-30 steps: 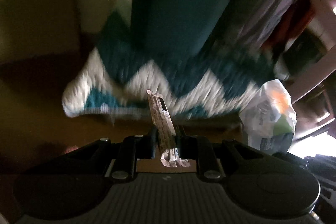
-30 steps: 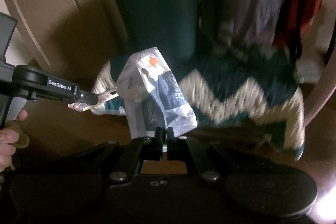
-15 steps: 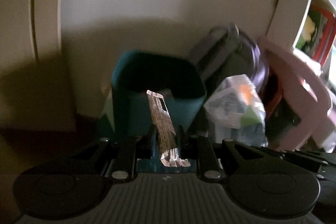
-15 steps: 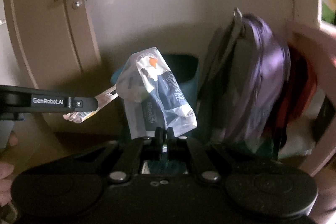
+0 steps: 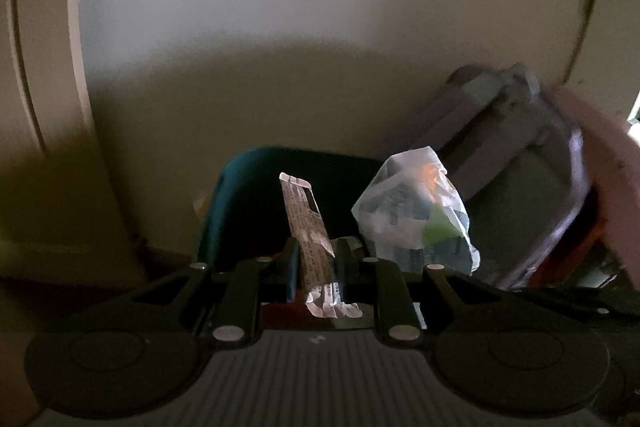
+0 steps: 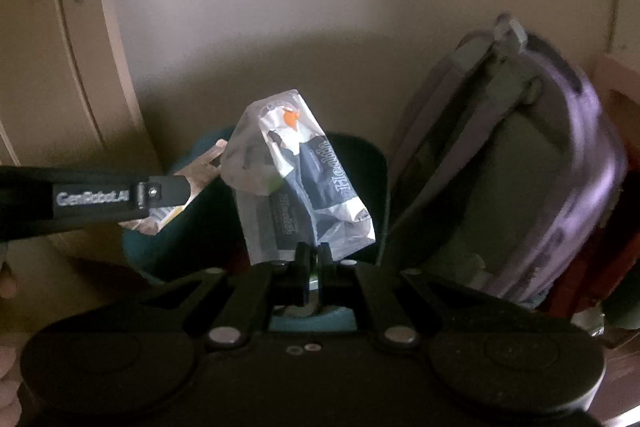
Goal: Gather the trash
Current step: 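Lift the biscuit stick package and plastic bag up to the wastebasket, then open both tools over the wastebasket to drop the package and bag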
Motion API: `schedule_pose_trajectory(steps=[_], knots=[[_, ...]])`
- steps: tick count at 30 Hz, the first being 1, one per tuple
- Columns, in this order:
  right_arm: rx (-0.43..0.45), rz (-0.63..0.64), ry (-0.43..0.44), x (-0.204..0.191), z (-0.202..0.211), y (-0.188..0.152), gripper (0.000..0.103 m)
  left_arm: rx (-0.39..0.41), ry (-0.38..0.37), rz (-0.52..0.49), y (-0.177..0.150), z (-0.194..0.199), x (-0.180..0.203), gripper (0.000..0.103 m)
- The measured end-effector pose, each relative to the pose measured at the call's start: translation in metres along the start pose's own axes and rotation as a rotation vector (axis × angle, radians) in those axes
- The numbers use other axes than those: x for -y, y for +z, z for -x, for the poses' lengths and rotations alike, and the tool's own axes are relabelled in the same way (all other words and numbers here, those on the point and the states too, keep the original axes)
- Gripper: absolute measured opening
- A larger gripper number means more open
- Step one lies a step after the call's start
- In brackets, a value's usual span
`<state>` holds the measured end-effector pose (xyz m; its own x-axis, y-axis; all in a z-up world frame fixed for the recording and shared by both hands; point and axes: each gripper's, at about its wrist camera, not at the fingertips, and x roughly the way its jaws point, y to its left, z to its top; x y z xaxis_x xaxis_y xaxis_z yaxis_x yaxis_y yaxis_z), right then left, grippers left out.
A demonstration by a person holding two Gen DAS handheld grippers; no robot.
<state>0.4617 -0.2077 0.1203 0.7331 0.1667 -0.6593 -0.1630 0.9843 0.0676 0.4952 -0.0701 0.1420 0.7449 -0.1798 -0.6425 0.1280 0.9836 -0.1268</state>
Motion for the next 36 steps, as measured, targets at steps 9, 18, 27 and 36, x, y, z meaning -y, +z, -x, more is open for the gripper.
schedule_pose_trajectory(steps=[9, 18, 27, 36], knots=[[-0.129, 0.080, 0.003, -0.006, -0.049, -0.002, 0.003, -0.149, 0.032, -0.041, -0.005, -0.066, -0.008, 0.019], [-0.150, 0.091, 0.014, -0.012, -0.041, -0.010, 0.021, -0.256, 0.051, -0.086, -0.016, -0.081, 0.009, 0.019], [-0.066, 0.077, 0.022, -0.009, 0.003, -0.015, 0.040, -0.187, 0.036, -0.080, -0.024, -0.037, 0.017, 0.068], [0.029, 0.060, 0.071, -0.006, 0.072, -0.033, 0.052, -0.090, 0.025, -0.121, -0.040, 0.048, 0.026, 0.069]])
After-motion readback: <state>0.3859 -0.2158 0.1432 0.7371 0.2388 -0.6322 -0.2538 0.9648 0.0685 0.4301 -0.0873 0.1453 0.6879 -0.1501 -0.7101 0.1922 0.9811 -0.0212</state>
